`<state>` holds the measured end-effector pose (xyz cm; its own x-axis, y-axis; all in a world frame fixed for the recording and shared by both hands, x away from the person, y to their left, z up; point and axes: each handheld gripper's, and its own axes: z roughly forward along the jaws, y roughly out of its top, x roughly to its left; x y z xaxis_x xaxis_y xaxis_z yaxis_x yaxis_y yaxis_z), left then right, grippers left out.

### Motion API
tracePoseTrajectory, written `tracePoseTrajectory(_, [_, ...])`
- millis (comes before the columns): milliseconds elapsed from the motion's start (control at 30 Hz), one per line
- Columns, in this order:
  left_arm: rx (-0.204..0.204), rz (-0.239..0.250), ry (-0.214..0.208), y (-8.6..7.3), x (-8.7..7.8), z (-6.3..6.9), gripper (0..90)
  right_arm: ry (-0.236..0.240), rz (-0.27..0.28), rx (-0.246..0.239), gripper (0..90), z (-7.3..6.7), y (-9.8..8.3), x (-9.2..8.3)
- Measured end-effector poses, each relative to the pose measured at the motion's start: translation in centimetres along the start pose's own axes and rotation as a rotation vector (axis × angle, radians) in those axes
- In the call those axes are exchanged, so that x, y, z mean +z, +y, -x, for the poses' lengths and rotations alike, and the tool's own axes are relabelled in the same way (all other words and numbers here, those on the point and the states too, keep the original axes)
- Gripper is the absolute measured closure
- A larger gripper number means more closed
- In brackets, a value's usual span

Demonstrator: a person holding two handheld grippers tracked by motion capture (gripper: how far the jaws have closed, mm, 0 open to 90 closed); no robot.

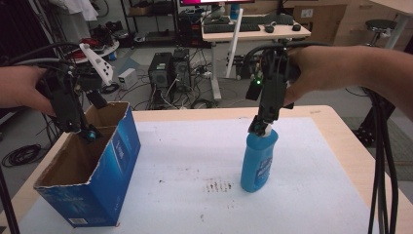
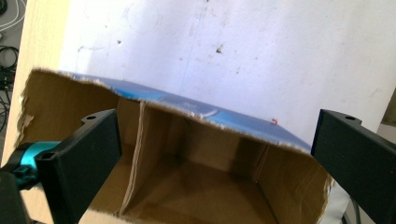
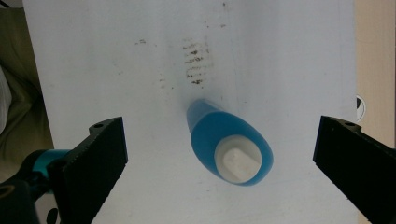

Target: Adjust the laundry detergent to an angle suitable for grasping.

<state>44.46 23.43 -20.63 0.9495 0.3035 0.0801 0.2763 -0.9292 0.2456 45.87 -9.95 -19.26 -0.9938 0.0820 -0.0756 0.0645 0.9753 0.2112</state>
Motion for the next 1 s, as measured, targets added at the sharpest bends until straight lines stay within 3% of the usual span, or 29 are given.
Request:
tracePoseTrajectory(233, [-0.019, -0.019, -0.011, 1.2, 0.4, 0.4, 1.7, -0.005, 0.002, 0.014, 2.0, -0.6, -1.6, -0.4])
tracePoseTrajectory(833, [0.037, 0.013, 0.033, 4.4, 0.8, 2.0, 1.7, -0.025, 0.004, 0.081, 2.0, -2.7, -6.9, 0.1])
tracePoseTrajectory(1000, [0.028, 0.016, 0.030, 5.6, 1.4, 2.4, 1.7, -0.024, -0.013, 0.100, 2.0, -3.4, -8.5, 0.8])
